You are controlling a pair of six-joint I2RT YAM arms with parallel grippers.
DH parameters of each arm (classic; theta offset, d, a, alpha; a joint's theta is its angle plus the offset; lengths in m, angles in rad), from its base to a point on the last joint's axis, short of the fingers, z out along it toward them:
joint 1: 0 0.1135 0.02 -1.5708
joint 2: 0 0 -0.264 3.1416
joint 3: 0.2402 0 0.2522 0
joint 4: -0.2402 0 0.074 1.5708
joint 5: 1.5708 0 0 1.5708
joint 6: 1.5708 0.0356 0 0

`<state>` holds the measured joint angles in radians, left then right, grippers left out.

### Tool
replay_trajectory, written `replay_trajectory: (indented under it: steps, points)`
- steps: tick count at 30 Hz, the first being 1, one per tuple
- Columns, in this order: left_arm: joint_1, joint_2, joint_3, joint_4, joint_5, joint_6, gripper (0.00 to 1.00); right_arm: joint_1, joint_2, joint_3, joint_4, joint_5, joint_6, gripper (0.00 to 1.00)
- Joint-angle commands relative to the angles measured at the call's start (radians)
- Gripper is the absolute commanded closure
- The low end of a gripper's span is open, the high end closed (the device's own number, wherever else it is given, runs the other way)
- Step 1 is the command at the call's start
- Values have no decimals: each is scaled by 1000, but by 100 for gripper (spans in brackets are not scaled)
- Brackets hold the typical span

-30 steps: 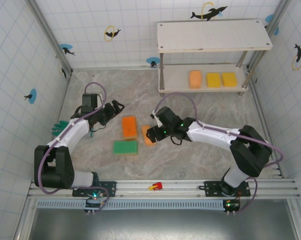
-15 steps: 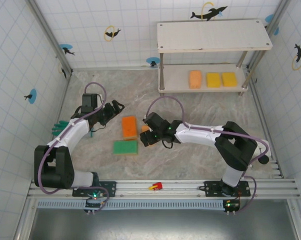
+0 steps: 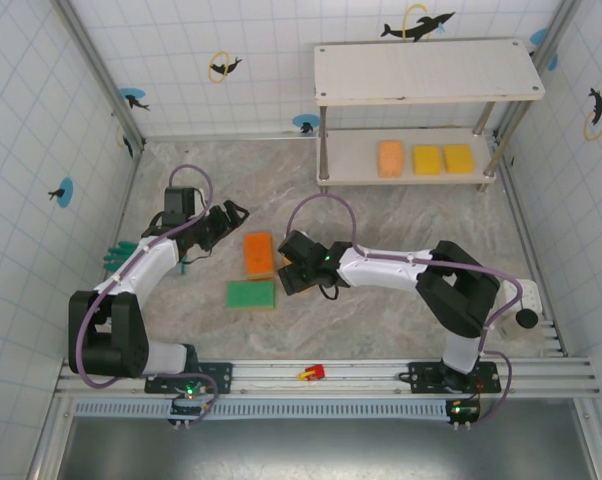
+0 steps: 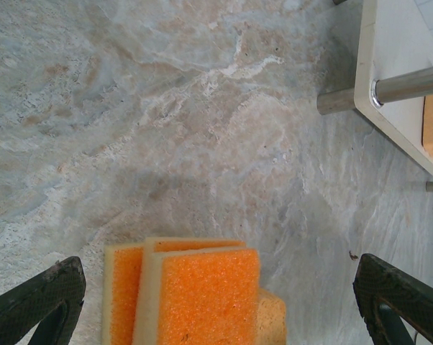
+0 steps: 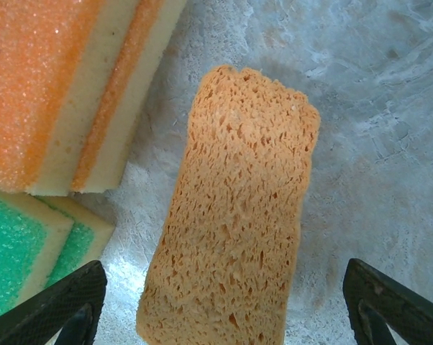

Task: Place and organize the cleaning sponges onto the shelf

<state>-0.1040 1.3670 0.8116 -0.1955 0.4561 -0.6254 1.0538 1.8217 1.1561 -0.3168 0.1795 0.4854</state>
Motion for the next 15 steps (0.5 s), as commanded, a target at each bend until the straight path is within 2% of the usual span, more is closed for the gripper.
replay_trajectory:
  steps: [1,15]
  points:
    - [-2,7,-4,2,6,18,3,6,29,48,-38,26,4,14]
    - [-2,9,-12,5,8,18,3,22,63,76,-73,25,-5,21]
